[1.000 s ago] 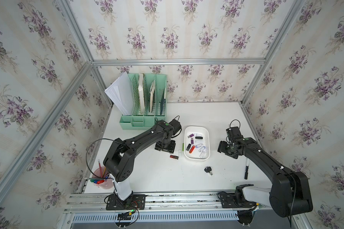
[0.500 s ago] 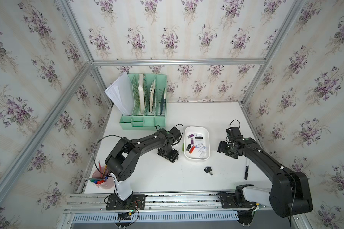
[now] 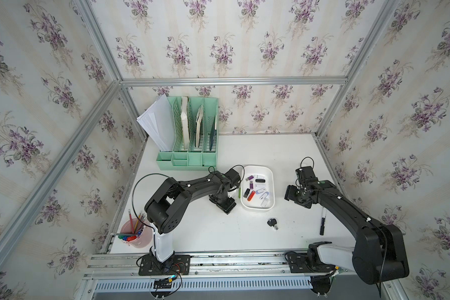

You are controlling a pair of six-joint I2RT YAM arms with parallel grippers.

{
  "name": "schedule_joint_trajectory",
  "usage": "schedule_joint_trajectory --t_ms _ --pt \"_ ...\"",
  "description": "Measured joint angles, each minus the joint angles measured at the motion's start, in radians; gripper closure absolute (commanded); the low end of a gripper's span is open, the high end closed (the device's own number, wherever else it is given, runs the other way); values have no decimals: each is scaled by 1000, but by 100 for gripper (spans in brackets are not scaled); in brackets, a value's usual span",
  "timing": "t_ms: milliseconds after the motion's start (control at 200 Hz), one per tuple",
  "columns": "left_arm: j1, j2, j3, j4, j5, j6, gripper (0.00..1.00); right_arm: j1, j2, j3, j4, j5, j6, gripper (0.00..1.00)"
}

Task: Put the usb flash drive into the storage box
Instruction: Pick up the USB flash from the center of the board.

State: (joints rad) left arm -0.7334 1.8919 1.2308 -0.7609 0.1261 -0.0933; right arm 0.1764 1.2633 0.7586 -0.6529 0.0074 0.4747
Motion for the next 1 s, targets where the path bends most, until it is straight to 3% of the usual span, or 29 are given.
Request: schedule_joint_trajectory --t_ms 380,649,744,1004 --pt "1 53 68 20 -37 -4 25 0 2 0 -2 0 0 26" --pt "1 60 74 21 -45 -20 44 0 6 0 -2 0 0 27" --pt "2 55 63 24 -48 -25 55 0 6 0 -2 0 0 27" --pt "2 53 58 21 -51 -45 66 0 6 0 -2 -5 -2 27"
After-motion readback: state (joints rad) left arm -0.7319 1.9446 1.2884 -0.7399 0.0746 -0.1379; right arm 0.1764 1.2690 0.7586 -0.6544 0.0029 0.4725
